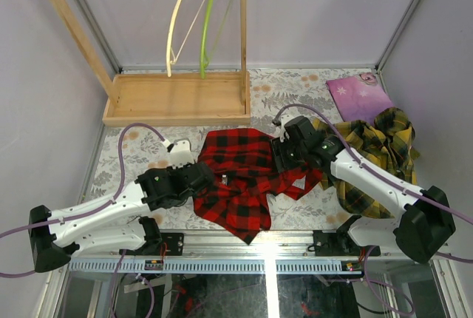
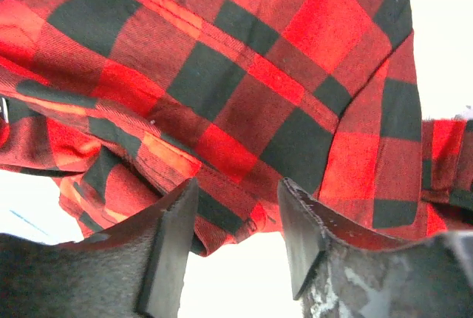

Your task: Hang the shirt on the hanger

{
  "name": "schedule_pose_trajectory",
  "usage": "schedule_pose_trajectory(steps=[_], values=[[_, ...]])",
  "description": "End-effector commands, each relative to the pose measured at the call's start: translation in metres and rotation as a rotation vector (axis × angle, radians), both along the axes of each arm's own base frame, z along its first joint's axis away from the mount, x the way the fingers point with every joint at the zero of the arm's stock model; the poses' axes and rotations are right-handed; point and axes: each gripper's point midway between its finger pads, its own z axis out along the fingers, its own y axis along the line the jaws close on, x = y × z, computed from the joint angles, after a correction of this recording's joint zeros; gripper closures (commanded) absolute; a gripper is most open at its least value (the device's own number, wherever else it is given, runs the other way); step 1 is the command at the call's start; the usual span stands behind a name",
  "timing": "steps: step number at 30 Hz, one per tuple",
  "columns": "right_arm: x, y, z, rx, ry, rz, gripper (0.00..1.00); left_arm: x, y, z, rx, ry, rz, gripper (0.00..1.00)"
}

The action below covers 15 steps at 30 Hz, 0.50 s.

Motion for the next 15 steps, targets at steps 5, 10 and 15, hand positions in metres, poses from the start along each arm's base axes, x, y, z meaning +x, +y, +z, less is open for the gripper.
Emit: schedule_pose_trajectory(steps=[5,10,15], values=[[-0.025,0.004,-0.010,0.043,0.165,-0.028,0.36,0.004,-0.003,-0.002,-0.004,-0.013,0.000,1.00],[-0.037,0.003,-0.032,0.019,0.248,-0.016,0.43,0.004,-0.004,-0.001,-0.012,-0.010,-0.003,1.00],[-0.033,0.011,-0.015,0.080,0.196,-0.001,0.81,0.004,-0.008,0.007,-0.042,-0.022,-0.009,1.00]])
